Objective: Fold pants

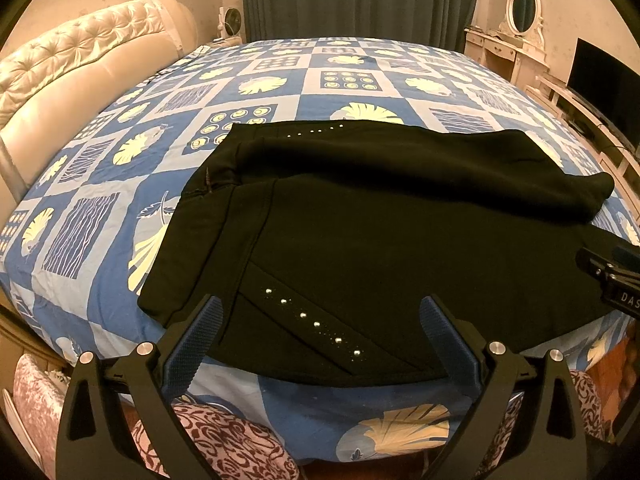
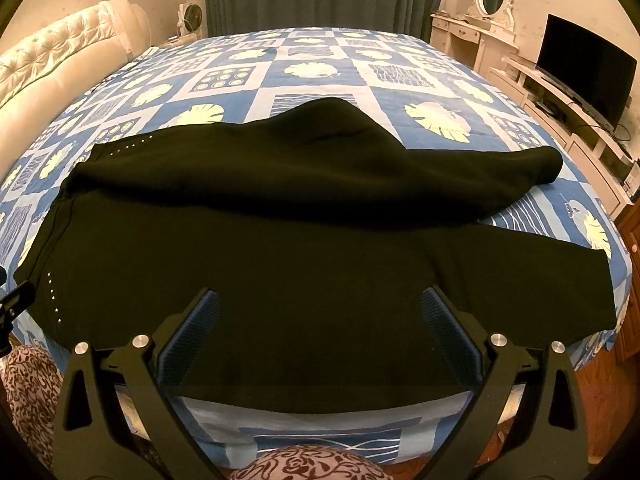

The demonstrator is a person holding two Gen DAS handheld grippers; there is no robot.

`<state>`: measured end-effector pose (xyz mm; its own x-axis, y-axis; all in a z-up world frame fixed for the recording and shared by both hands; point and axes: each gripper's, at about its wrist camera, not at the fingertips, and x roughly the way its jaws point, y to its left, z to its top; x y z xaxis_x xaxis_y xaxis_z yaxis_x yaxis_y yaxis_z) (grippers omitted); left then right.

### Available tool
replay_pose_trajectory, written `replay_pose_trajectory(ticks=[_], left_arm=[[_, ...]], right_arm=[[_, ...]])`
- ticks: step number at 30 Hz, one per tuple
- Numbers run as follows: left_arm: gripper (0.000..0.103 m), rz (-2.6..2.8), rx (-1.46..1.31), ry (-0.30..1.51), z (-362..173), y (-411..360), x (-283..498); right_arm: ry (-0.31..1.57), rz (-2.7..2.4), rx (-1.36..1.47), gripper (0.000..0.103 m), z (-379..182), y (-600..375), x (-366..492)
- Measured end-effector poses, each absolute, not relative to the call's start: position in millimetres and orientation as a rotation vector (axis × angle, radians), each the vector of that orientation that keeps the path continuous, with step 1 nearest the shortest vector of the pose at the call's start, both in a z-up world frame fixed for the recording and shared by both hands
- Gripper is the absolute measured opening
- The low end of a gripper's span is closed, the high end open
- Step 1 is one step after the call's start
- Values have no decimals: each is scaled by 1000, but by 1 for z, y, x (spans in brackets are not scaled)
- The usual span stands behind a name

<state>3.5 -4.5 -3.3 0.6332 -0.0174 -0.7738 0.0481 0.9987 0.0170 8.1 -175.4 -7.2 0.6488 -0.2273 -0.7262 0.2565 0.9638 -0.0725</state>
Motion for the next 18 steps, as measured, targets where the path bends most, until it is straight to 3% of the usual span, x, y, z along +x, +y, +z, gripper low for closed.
replay_pose_trajectory(ticks=[18], left_arm=[[99, -37, 39, 885, -3, -5, 3]], right_arm=[[827, -269, 36, 101, -9, -170, 9]])
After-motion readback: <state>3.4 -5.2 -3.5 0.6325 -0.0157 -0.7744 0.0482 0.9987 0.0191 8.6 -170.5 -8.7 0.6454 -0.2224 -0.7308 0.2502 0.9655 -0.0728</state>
